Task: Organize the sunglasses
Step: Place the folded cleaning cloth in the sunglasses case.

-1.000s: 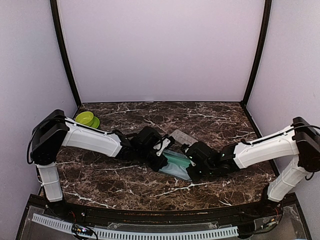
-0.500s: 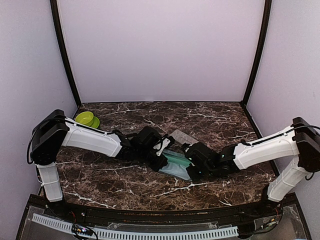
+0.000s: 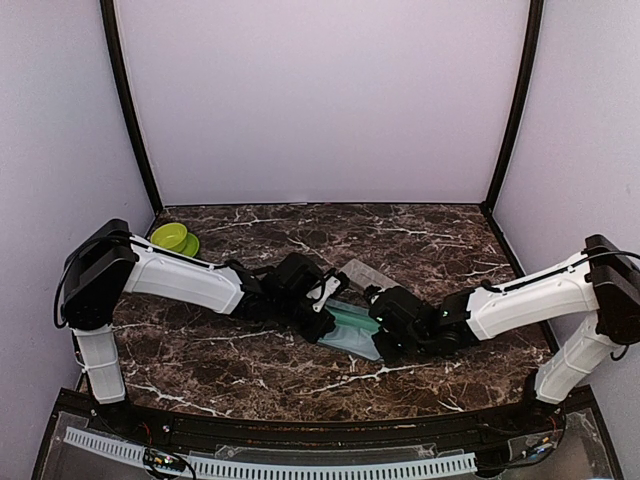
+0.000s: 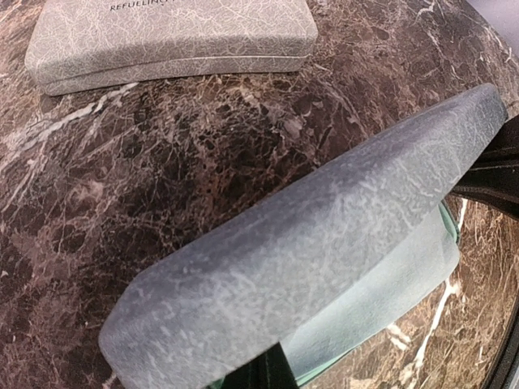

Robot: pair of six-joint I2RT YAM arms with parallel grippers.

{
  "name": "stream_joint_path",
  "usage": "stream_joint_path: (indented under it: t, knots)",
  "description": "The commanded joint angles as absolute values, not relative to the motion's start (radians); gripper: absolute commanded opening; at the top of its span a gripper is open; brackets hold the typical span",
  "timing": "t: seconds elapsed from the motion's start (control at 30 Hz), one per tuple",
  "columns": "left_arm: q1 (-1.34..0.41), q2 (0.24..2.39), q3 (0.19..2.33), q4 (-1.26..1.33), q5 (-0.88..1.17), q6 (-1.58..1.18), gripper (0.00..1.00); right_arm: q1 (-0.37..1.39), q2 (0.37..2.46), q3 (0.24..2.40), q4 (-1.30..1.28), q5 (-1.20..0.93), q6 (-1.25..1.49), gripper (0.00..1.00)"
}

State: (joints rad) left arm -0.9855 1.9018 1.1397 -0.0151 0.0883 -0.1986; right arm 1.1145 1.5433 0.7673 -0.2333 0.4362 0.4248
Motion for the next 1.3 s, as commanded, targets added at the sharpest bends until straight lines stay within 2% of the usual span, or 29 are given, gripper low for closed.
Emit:
stream_joint_path:
  t: [0.0, 1.27]
  knots:
    - [-0.983, 1.879, 1.122, 0.0, 0.091, -0.209, 0.0, 1.126, 1.546, 0.795, -0.214, 0.469, 0.439, 0.03]
    - [-0.983, 1.86, 1.104, 0.013, 0.084, -0.22, 0.0, 1.157, 1.586, 0.818, -0.225, 0.548, 0.462, 0.05]
